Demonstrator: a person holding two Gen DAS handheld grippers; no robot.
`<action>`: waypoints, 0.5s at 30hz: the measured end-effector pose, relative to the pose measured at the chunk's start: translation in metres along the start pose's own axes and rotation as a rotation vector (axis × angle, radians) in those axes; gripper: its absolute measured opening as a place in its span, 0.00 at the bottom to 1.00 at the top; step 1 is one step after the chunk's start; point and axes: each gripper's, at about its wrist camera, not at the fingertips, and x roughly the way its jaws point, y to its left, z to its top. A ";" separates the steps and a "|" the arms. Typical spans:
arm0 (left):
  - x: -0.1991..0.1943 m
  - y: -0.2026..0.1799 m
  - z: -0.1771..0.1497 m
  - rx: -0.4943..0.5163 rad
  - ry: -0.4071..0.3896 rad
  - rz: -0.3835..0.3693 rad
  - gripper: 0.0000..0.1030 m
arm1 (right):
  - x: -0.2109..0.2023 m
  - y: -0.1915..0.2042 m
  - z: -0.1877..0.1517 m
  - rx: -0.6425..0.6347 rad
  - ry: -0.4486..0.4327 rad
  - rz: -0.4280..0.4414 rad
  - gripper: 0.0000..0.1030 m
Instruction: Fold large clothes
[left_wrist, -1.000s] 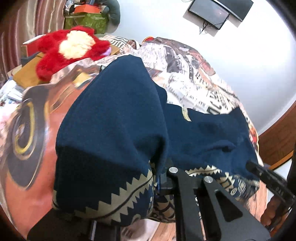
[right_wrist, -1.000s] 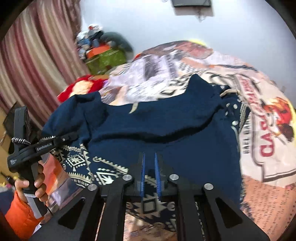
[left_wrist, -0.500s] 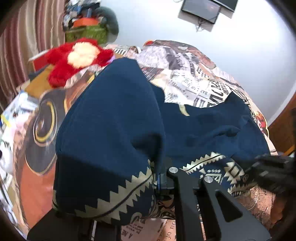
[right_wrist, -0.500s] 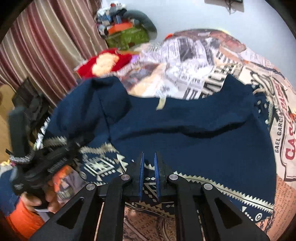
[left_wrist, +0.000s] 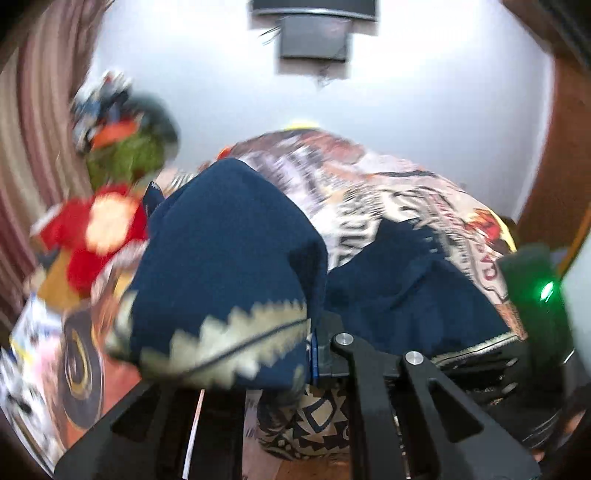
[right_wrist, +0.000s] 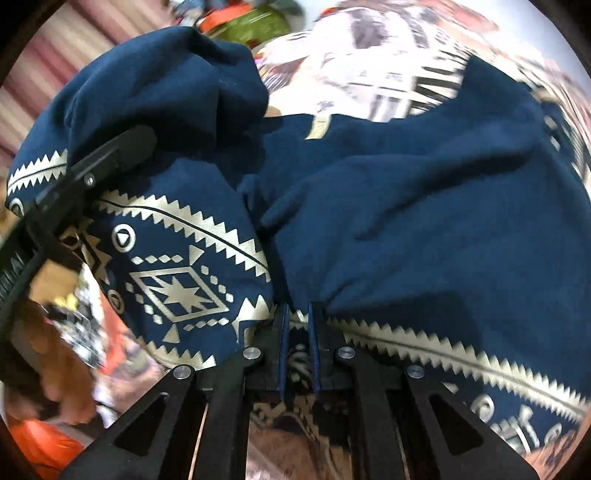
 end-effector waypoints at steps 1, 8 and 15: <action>-0.001 -0.012 0.005 0.036 -0.014 -0.014 0.10 | -0.009 -0.005 0.000 0.021 -0.012 0.008 0.06; 0.011 -0.103 0.019 0.223 0.009 -0.167 0.10 | -0.145 -0.066 -0.031 0.149 -0.327 -0.135 0.06; 0.088 -0.154 -0.011 0.184 0.380 -0.361 0.14 | -0.231 -0.091 -0.088 0.175 -0.455 -0.312 0.07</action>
